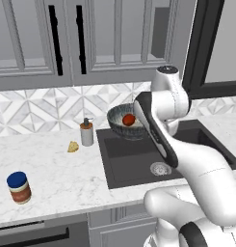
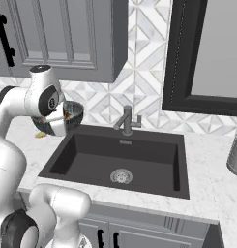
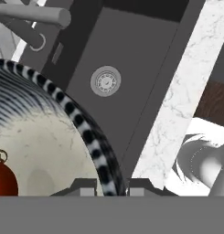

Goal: Pick the tomato from the sink and place it in the bowl. Then pick the bowl and place it in the microwave. Then close the microwave door and press the start button.

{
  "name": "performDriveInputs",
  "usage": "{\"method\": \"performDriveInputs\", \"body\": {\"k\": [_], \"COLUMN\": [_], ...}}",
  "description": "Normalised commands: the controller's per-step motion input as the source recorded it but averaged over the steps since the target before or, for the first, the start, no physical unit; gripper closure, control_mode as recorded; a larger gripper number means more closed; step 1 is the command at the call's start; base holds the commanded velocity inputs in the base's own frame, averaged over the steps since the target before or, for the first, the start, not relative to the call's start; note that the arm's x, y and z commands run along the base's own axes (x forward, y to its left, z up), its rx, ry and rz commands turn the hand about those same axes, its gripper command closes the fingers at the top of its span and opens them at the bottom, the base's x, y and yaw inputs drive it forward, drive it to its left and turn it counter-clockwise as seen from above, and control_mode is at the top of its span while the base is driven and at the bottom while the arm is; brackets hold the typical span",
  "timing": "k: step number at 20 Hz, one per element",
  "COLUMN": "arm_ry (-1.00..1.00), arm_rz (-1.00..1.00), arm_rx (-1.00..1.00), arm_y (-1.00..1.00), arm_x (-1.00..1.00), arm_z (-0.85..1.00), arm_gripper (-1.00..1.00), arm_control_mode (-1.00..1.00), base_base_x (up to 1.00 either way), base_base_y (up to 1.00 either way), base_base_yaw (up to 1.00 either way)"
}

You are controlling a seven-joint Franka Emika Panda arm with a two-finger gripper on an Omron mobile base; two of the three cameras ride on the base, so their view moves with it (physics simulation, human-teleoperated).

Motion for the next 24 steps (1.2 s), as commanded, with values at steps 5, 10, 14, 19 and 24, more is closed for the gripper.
{"method": "performDriveInputs", "body": {"k": [5,10,14,19,24], "arm_ry": [-0.12,-0.08,-0.14,-0.11,-0.05], "arm_rz": [-0.3,-0.29,-0.09,0.0,0.0], "arm_rx": [0.0,0.0,0.03,0.03,0.01], "arm_y": [-0.91,-0.77,-0.3,0.0,0.0], "arm_x": [-0.81,-0.74,-0.58,-0.49,-0.66], "arm_z": [0.5,0.64,0.82,0.68,0.11], "arm_gripper": [1.0,1.0,1.0,1.0,1.0], "arm_control_mode": [-1.0,-1.0,-1.0,-1.0,-1.0], "base_base_x": [0.0,0.0,0.0,0.0,0.0], "base_base_y": [0.0,0.0,0.0,0.0,0.0], "base_base_yaw": [0.0,0.0,0.0,0.0,0.0]}}
